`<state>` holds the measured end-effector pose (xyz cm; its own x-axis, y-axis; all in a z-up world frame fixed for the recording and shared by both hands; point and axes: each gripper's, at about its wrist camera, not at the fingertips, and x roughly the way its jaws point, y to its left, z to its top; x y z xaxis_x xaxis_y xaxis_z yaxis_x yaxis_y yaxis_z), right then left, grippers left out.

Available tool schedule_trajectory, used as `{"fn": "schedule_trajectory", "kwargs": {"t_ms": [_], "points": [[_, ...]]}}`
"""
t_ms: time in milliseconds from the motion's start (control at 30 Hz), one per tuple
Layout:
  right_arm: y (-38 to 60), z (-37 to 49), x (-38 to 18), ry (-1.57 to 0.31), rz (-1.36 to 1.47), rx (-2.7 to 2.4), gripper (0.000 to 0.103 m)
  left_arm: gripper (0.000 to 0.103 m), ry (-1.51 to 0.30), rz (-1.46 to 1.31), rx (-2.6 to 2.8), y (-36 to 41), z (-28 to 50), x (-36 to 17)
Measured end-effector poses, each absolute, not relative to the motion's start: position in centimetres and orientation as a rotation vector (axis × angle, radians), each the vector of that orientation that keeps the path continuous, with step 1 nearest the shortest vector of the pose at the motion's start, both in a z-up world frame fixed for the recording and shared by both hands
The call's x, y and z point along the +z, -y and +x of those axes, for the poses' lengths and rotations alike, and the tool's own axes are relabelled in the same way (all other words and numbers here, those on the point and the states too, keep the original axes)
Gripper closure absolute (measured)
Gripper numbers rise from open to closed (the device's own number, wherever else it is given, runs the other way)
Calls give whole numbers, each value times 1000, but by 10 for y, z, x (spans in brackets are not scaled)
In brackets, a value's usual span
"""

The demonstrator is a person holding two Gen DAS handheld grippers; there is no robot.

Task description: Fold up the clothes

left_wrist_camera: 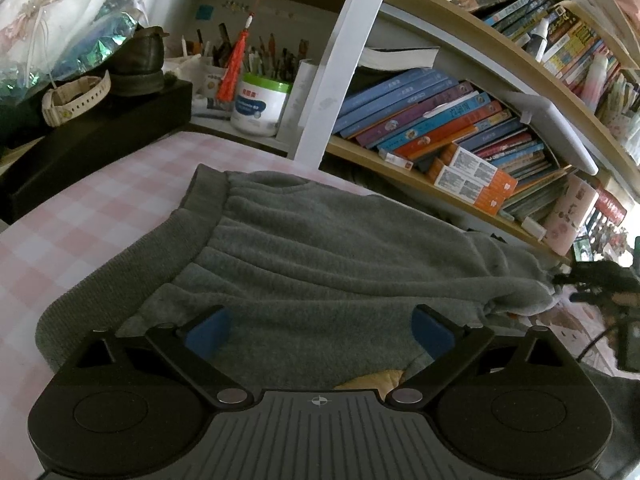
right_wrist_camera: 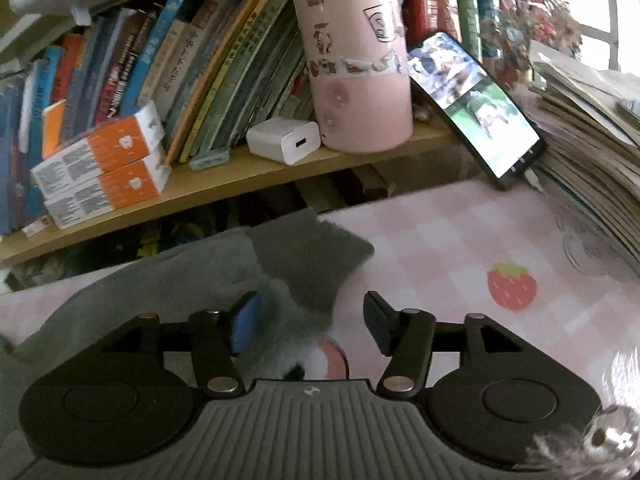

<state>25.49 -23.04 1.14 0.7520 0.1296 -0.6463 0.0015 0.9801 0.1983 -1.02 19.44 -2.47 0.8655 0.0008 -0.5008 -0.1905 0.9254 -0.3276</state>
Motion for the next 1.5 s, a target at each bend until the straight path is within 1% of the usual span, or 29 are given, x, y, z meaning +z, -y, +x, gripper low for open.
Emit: {"fn": "schedule_trajectory", "kwargs": {"t_ms": [167,367,500,600,633,667,733,833,933,1067,1100,1133,1167,1200,1233,1367,1467,1500], "points": [[232,176,28,-735,134,240,43,3,-517,-380,102,-194,-11,-24],[237,61,38,-641,-67,393,42,3,-516,-379,101,-195,-11,-24],[242,13,32,-608,-201,385,42,3,-509,-378,102,-195,-12,-23],[246,-5,23,-614,-239,375,45,3,-482,-380,104,-194,-15,-21],[250,-4,19,-638,-230,366,47,3,-467,-383,106,-195,-18,-20],[255,-2,14,-665,-222,355,57,4,-453,-390,111,-195,-21,-19],[268,-1,9,-694,-165,337,58,5,-425,-403,114,-196,-36,-15],[288,-5,12,-730,-127,328,67,7,-379,-412,117,-198,-62,-8],[308,-13,14,-749,-159,287,69,7,-342,-358,166,-204,-98,4],[335,-25,16,-757,-159,192,68,7,-372,-336,207,-208,-114,4],[338,-29,16,-750,-141,192,67,7,-380,-330,218,-210,-118,5],[340,-33,16,-739,-121,208,61,7,-387,-325,228,-211,-123,5],[339,-36,16,-729,-114,226,59,7,-394,-319,238,-212,-127,5],[337,-39,16,-718,-110,242,59,8,-403,-314,247,-213,-130,5],[335,-41,16,-708,-107,259,59,13,-421,-310,240,-211,-126,4],[329,-41,13,-700,-128,262,59,21,-486,-293,190,-204,-101,0],[332,-42,13,-698,-113,271,59,30,-548,-257,183,-197,-81,-6],[333,-43,13,-697,-111,273,59,43,-570,-230,180,-194,-73,-8]]}}
